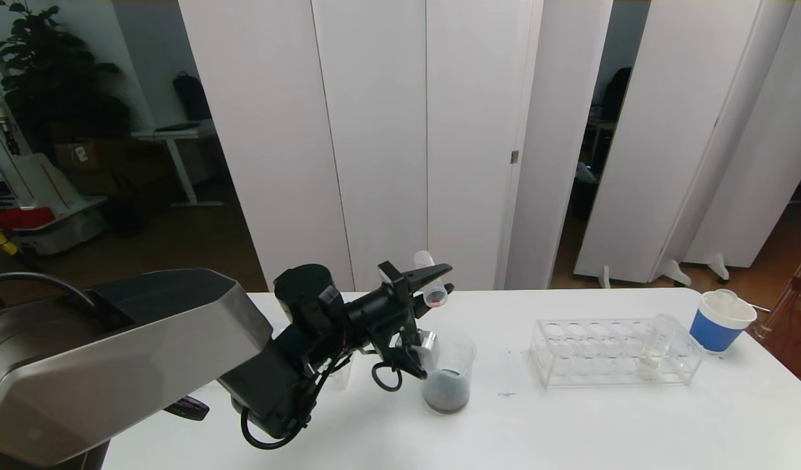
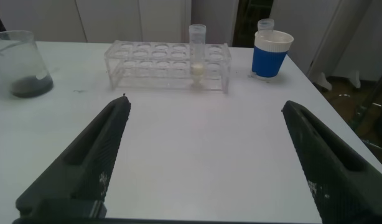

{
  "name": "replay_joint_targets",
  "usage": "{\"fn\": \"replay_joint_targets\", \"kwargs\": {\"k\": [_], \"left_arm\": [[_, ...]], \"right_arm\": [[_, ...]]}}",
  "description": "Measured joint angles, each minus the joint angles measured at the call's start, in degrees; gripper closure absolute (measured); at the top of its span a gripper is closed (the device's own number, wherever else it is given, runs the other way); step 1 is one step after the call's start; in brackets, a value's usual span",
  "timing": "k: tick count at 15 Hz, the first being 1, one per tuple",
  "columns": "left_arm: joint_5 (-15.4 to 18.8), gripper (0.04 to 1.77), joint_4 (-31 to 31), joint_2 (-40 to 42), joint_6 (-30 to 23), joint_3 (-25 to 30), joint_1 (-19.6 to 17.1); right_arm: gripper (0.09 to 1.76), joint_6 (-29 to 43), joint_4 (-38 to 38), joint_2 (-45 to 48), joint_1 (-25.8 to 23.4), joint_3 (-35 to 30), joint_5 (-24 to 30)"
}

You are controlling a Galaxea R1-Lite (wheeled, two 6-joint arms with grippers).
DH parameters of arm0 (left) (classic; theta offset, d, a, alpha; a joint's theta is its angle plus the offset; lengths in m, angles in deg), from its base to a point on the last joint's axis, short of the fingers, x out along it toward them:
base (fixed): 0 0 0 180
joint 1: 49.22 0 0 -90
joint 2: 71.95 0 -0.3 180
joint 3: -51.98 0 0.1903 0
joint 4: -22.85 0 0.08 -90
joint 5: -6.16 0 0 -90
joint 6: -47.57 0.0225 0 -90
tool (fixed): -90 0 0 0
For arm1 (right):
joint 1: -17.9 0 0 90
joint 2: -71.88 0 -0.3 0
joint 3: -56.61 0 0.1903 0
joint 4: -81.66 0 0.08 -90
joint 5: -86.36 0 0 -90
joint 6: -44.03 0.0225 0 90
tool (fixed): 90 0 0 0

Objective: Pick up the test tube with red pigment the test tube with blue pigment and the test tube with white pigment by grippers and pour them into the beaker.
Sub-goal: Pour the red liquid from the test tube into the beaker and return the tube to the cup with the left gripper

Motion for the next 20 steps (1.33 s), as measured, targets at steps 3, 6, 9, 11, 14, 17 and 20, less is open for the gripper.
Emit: {"fn": "replay_joint_targets", "kwargs": {"k": [3,6,9,11,14,17,20], "left_arm": [[0.09,1.22,0.0,0.02,0.0,0.07,0.02],[0.06,1.22,0.0,0.07,0.0,0.05,0.02],[0.06,1.22,0.02,0.38,0.0,0.32,-0.11],[0.11,1.22,0.02,0.74,-0.02,0.41,-0.13],[-0.21,1.22,0.02,2.18,-1.15,1.26,-0.17],[-0.82,1.22,0.02,4.82,-8.05,2.74,-0.33],[-8.68,1.22,1.1,7.63,-9.12,5.01,-1.21]], "right_arm": [[0.1,0.0,0.0,0.0,0.0,0.0,0.01],[0.1,0.0,0.0,0.0,0.02,0.0,0.04],[0.1,-0.02,0.0,0.0,0.02,0.0,0.01],[0.1,0.0,0.0,0.0,0.02,0.0,0.01],[0.1,0.0,-0.02,0.0,0.02,0.0,0.04],[0.1,0.0,0.0,0.0,0.0,0.0,0.04],[0.1,0.0,0.0,0.0,-0.01,0.0,0.01]]}}
